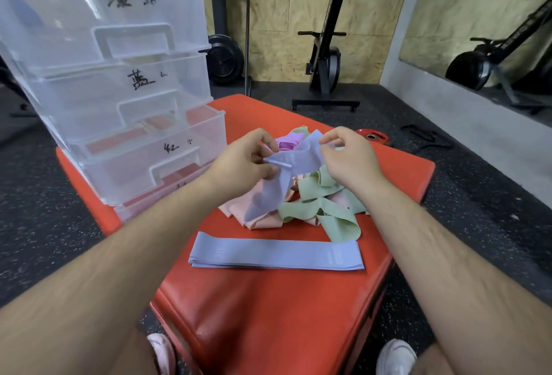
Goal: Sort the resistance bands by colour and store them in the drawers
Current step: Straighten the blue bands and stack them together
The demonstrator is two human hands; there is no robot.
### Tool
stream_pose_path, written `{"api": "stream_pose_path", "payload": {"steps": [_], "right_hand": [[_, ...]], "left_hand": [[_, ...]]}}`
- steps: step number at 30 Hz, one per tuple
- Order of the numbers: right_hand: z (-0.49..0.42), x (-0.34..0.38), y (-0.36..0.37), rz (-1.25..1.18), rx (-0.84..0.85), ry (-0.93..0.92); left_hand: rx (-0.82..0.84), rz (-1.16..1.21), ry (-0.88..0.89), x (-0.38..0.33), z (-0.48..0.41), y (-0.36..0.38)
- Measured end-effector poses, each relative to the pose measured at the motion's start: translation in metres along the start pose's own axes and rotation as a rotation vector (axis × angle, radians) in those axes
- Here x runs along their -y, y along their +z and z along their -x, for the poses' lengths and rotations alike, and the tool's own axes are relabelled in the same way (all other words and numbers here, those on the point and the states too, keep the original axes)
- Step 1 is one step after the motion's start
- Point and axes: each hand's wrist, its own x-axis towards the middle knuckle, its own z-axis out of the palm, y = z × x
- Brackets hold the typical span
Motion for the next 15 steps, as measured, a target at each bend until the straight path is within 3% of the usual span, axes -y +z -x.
{"api": "stream_pose_path", "payload": {"steps": [5, 7, 9, 11, 15], "right_hand": [[0.007, 0.013, 0.009, 0.068, 0.064, -0.111], [0.014, 0.022, 0.009, 0.006, 0.186, -0.162], [0.02, 0.026, 0.012, -0.076, 0.368, -0.145], [0.024, 0.024, 0.019, -0.086, 0.447, -0.137], [0.026, 0.024, 0.034, -0.117, 0.277, -0.244]], "left_hand": [[-0.024, -0.331, 0.119, 0.005, 0.003, 0.001], [-0.074, -0.357, 0.156, 0.004, 0.001, -0.001], [-0.108, -0.3, 0.139, 0.002, -0.001, -0.004], [-0.084, -0.141, 0.09, -0.004, 0.0, -0.007], [-0.076, 0.182, -0.051, -0.014, 0.005, -0.006]]}}
